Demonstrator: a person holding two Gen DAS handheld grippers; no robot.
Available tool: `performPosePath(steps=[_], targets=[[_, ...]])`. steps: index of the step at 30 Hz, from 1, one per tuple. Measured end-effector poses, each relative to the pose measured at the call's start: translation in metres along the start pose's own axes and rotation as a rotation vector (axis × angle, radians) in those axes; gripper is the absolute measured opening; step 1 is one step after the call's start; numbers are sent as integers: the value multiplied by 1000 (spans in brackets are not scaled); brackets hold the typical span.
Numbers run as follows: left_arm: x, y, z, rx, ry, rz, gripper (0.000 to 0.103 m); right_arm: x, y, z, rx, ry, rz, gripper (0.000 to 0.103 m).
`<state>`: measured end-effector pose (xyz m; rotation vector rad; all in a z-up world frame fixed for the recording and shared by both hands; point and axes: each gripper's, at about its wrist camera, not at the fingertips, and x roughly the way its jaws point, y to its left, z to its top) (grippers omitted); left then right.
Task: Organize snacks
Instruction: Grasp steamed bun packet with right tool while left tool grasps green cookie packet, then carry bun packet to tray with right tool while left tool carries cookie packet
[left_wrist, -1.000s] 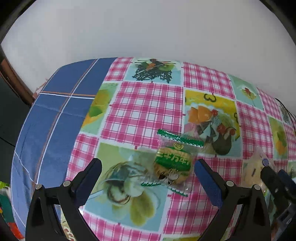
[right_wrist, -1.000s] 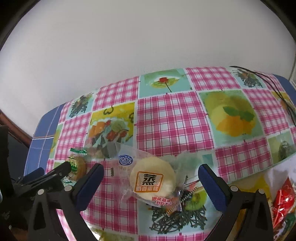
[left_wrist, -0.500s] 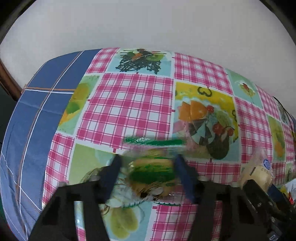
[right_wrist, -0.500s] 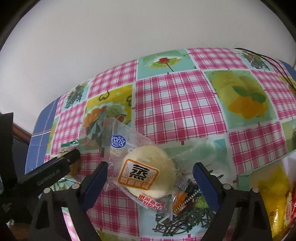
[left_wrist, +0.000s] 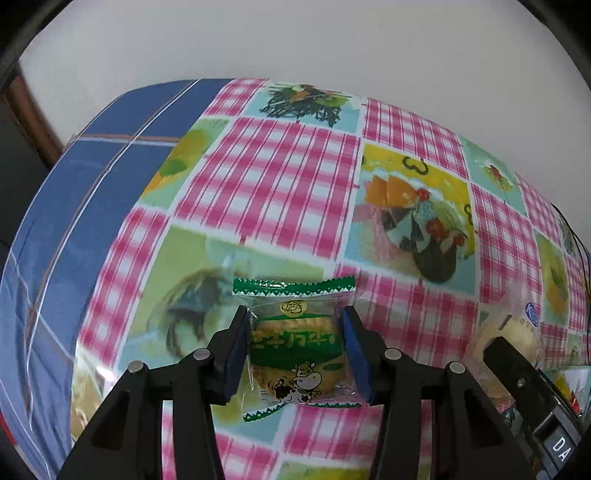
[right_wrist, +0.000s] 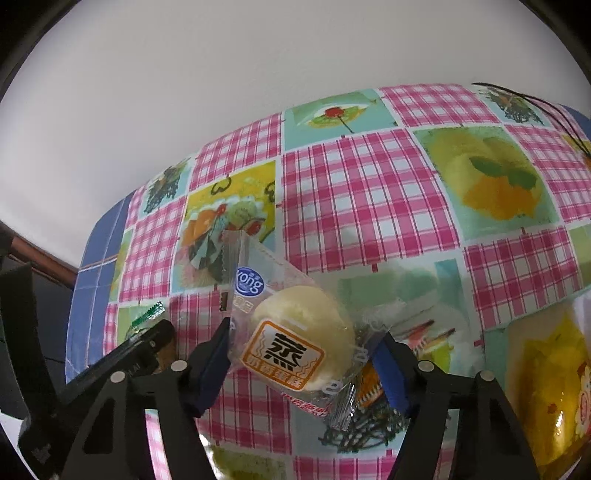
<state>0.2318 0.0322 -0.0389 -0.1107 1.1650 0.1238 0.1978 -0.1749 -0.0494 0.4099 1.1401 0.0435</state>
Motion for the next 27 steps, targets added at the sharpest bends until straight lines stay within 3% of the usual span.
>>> performPosePath(steps=[9,19,27], targets=[[-25,-7,-36,-55,37,-12,50,-21,-6,-16,-24,53,-19,73],[-93,-12,-68,-120,-15,-55,50,-73,-11,-38,-63,46,-55,73],[-121,-19,-90,-126,-60,-81,50,-125,-17,-62,-90,-2,-73,73]])
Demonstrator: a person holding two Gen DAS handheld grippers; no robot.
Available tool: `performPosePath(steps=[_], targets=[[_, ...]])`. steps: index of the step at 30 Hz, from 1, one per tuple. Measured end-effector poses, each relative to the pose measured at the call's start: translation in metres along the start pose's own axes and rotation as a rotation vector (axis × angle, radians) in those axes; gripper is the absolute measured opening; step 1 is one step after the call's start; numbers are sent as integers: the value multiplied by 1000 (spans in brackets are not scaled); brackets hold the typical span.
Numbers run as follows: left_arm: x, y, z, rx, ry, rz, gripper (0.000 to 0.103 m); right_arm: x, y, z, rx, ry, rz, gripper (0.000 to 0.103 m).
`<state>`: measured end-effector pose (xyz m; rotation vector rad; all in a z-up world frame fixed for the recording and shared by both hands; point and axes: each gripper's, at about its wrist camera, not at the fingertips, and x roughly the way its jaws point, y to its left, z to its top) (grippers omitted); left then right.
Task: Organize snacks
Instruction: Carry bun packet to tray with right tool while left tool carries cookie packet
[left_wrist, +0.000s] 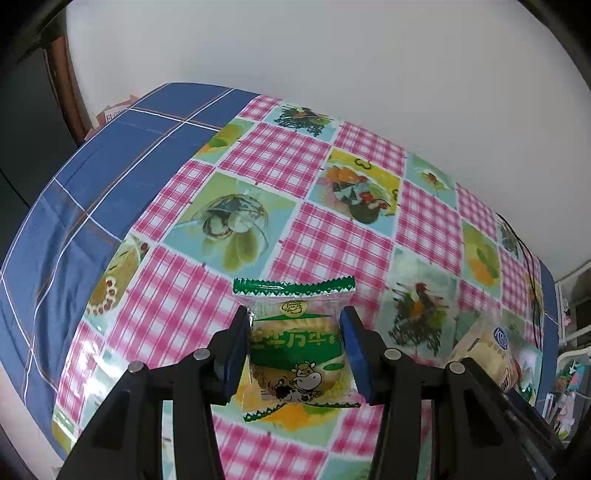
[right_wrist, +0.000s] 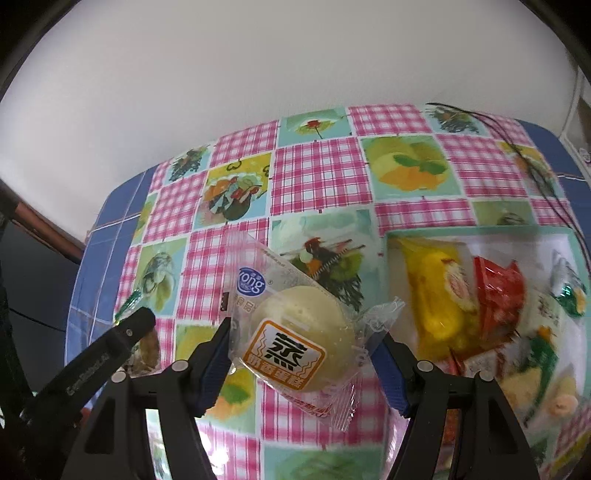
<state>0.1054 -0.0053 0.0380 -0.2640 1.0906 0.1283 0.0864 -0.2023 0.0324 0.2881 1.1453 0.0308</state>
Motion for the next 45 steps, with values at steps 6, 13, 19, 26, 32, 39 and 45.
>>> performPosePath(steps=[6,13,19,26,32,39,45], targets=[[-17,-9,-21,33,-12,-16,50,-23,0,-18,-33,-21,-37,73],[-38,-30,-44,103,-39,-29,50,-51,-13,-41,-23,-55,-16,73],[-44,-45,-52,136,-49,-33,50,-61,-32,-49,-10,-61,-35,73],[-49,-55,-57,159,-63,-32,50,-63,-52,-49,6,-52,-48,73],[-50,-73,-65,196,-57,-50,50,-65,-78,-50,40,-49,-85,73],[-52,-107,-84,288,-56,-72,50,-72,-110,-50,110,-69,-96,73],[-53,-144,-104,410,-66,-83,51,-81,-161,-51,227,-85,-118,73]])
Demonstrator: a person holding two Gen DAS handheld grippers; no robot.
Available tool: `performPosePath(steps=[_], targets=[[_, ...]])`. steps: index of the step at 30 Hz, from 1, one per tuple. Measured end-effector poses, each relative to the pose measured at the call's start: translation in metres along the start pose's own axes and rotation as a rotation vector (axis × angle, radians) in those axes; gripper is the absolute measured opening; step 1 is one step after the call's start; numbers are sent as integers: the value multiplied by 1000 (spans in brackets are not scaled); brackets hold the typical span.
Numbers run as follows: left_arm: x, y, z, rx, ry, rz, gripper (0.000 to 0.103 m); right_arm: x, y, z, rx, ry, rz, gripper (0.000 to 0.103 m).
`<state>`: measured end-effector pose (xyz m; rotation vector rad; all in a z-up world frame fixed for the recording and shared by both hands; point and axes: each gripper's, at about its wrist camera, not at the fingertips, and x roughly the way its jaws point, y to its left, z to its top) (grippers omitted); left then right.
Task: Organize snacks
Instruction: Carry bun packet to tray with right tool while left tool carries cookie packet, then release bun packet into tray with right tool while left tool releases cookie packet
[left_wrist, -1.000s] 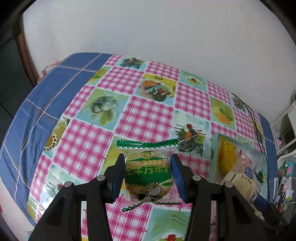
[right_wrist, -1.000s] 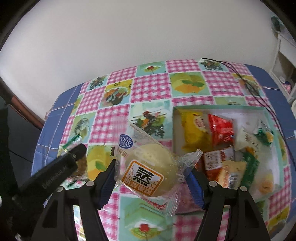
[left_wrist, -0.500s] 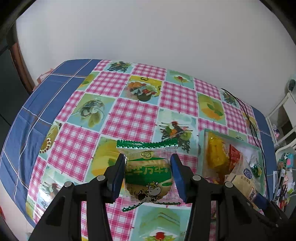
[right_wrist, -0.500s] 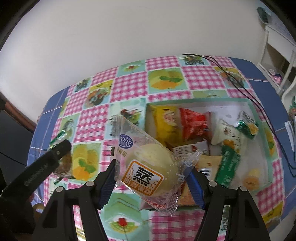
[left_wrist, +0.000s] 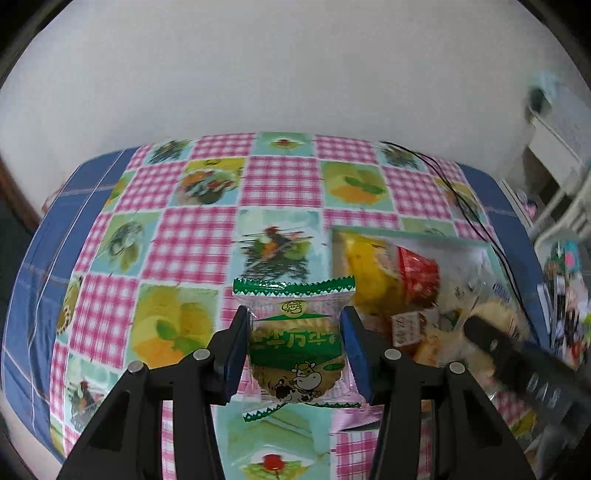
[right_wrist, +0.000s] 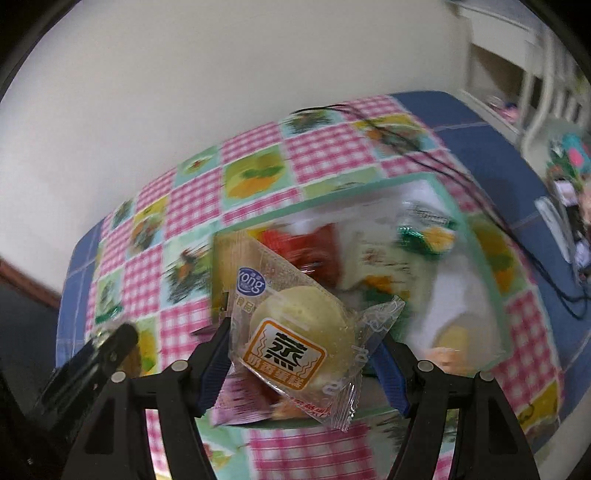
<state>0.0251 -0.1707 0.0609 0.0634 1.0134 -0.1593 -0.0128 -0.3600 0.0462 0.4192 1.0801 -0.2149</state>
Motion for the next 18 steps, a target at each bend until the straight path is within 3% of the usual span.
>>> performPosePath(steps=[4,10,16,18], targets=[[7,-29,-2,62,18,-37,50,3,-34,4,73,7,-64,73],[16,-64,-1,139,23,-74,51,14,-69,7,155,34,-76,73],[24,-70,5,124,16,-119,51,20,-75,7,167,34,-76,75],[22,-68,6,116,9,-128,58,21,-75,8,172,33,-73,76]])
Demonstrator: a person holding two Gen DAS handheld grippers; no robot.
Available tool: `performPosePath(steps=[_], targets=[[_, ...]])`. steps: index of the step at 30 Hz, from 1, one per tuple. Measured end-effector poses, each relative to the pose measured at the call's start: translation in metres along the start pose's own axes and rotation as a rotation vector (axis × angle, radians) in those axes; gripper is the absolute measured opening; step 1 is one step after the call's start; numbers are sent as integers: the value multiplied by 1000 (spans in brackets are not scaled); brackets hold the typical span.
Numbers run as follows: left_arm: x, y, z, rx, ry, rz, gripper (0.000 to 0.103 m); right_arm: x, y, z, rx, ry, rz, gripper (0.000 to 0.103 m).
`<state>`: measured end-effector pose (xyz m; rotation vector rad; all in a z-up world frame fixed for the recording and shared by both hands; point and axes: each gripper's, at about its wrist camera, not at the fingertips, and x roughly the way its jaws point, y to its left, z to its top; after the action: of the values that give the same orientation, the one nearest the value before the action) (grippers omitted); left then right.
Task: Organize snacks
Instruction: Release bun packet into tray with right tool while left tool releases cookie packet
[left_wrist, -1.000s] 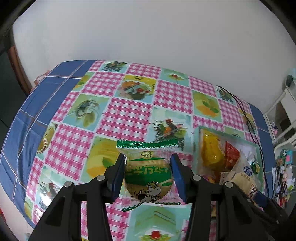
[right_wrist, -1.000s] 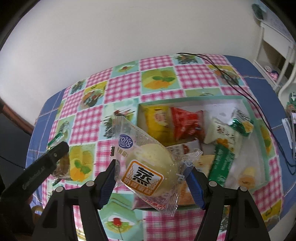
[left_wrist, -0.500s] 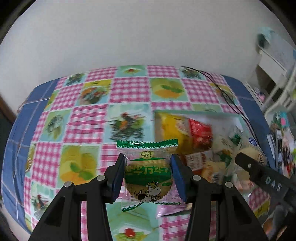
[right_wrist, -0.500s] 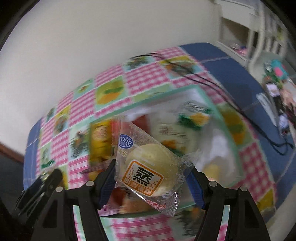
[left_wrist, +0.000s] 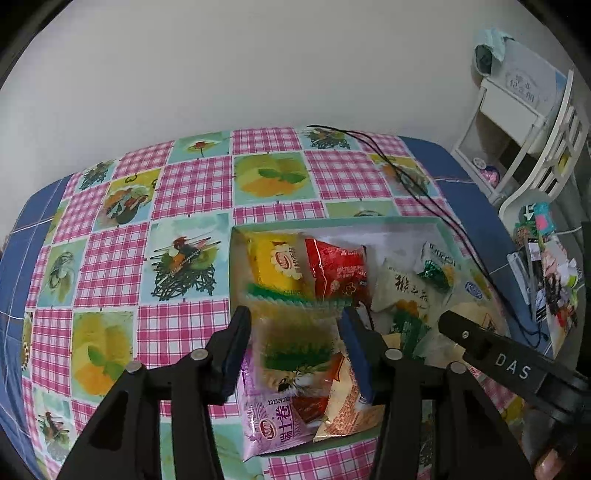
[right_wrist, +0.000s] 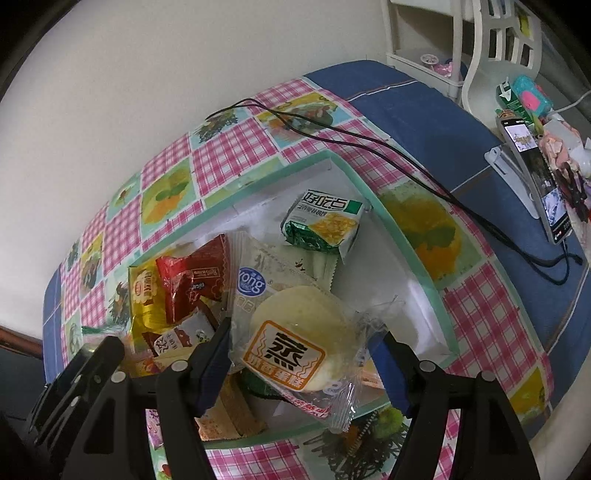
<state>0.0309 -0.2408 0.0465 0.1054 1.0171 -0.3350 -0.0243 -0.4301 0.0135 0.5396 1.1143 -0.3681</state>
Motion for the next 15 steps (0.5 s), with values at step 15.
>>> performPosePath(steps=[15], targets=[[-15,74,-15,-198,0,124,99,-4,10,-10,-41,-40,-7,103]])
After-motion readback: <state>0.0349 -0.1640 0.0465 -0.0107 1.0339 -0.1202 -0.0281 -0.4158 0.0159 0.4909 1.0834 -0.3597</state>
